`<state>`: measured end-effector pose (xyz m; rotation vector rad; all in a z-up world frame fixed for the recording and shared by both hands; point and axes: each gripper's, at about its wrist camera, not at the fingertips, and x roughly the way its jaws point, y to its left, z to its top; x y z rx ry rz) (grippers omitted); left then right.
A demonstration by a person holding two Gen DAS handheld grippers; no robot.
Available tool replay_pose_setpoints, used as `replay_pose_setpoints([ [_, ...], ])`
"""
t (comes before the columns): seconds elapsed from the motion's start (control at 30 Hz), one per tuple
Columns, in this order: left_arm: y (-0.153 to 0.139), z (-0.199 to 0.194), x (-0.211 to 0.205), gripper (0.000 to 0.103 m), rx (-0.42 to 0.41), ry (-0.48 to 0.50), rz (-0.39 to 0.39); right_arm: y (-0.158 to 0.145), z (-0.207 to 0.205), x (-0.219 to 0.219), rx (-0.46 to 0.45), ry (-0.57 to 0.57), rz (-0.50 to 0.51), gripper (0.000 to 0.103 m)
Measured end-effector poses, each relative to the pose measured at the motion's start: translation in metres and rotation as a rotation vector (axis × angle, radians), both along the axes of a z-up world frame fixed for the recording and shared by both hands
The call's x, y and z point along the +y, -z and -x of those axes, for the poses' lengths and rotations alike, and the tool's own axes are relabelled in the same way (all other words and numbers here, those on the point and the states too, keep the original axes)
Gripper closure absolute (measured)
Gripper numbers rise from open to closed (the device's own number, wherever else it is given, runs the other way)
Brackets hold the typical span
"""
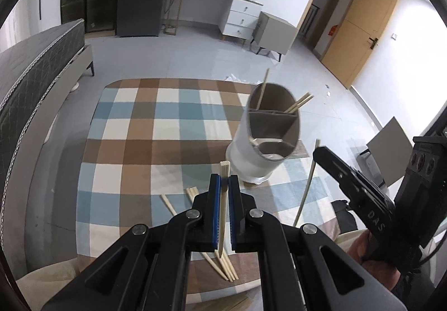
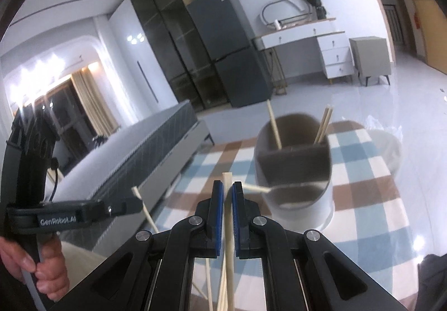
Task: Organize utensils
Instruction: 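Raise both held chopsticks above the utensil holder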
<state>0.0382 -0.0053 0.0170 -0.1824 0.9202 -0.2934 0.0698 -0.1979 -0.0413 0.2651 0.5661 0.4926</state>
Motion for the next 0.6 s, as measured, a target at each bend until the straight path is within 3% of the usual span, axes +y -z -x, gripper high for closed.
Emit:
replay_pose_setpoints([
  [0.3, -0.060, -0.018, -0.009, 0.102, -0.080, 0.036, 0.133, -0.062, -0.012, -0.024, -0.174, 0.062, -0.016, 0.098],
  [0.6, -0.103, -0.077, -0.019, 0.102, -0.154, 0.026, 0.218, -0.119, -0.064, -0.042, -0.310, 0.109, 0.016, 0.098],
])
